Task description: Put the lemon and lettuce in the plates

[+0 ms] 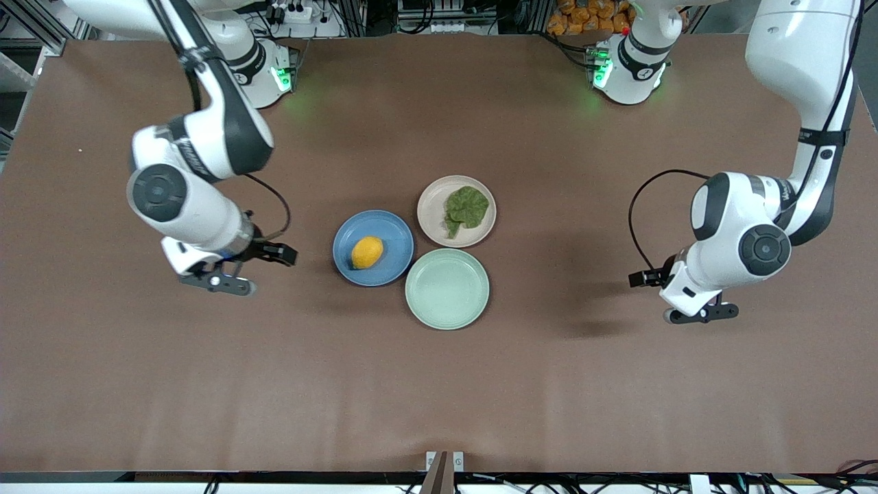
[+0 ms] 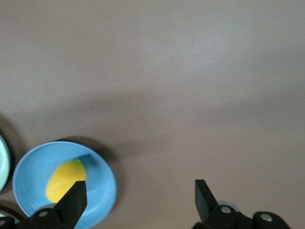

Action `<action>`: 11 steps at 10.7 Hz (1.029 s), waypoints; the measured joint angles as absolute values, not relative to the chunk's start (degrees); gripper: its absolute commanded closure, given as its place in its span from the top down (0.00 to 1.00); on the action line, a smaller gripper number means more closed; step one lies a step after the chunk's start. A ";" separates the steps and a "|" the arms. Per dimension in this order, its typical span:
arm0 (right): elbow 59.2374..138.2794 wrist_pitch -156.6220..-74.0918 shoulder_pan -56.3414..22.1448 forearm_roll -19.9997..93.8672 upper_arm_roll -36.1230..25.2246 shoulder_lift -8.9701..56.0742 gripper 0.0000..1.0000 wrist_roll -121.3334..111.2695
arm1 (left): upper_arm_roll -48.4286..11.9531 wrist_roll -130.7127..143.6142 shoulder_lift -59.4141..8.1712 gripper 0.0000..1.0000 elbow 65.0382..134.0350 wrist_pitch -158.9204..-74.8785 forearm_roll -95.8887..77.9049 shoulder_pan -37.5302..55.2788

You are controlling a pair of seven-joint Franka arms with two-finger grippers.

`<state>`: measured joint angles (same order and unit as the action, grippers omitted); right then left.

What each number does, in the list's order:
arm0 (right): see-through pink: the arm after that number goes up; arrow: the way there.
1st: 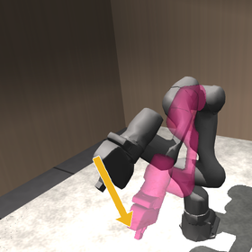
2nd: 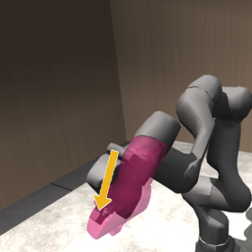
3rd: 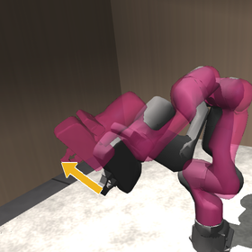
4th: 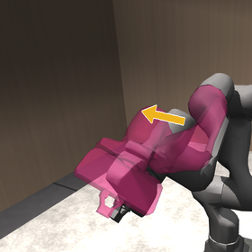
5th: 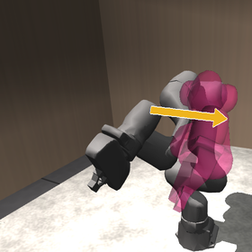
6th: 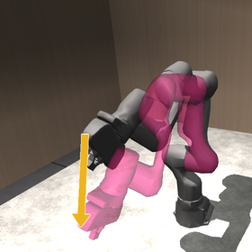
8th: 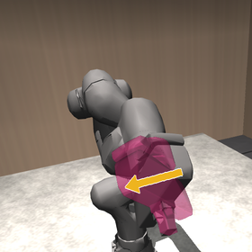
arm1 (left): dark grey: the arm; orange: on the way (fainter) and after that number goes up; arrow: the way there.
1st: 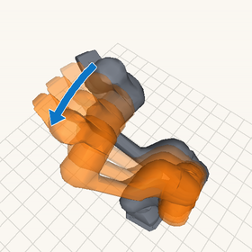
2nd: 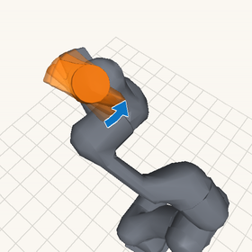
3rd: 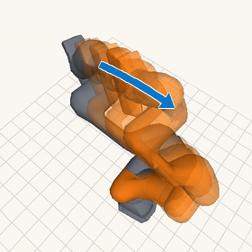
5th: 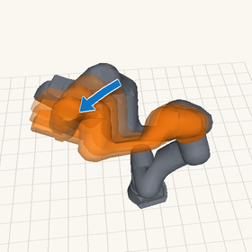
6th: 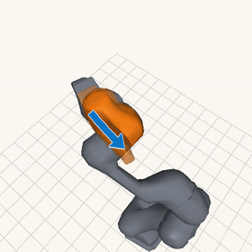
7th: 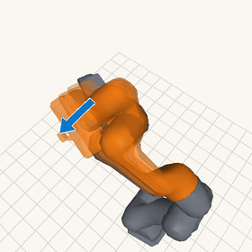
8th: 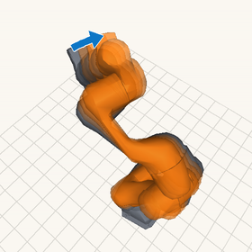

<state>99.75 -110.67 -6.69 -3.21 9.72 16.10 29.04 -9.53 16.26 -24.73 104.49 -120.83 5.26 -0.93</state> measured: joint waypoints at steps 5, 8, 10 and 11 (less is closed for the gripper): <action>99.74 -107.02 -4.85 -3.58 5.15 9.19 1.00 15.66 | -9.46 16.26 -12.91 1.00 118.63 -122.25 4.88 -0.35; 97.69 -103.16 -4.84 -3.60 2.22 7.84 1.00 9.80 | -9.43 16.26 -6.11 1.00 124.50 -122.34 3.82 0.59; 94.29 -98.72 -4.82 -3.64 0.93 7.43 1.00 6.39 | -9.37 16.26 -2.13 1.00 127.03 -121.76 3.70 0.75; 92.91 -97.24 -4.78 -3.64 0.16 7.01 1.00 5.14 | -9.22 16.26 -0.65 1.00 127.63 -121.17 3.69 0.71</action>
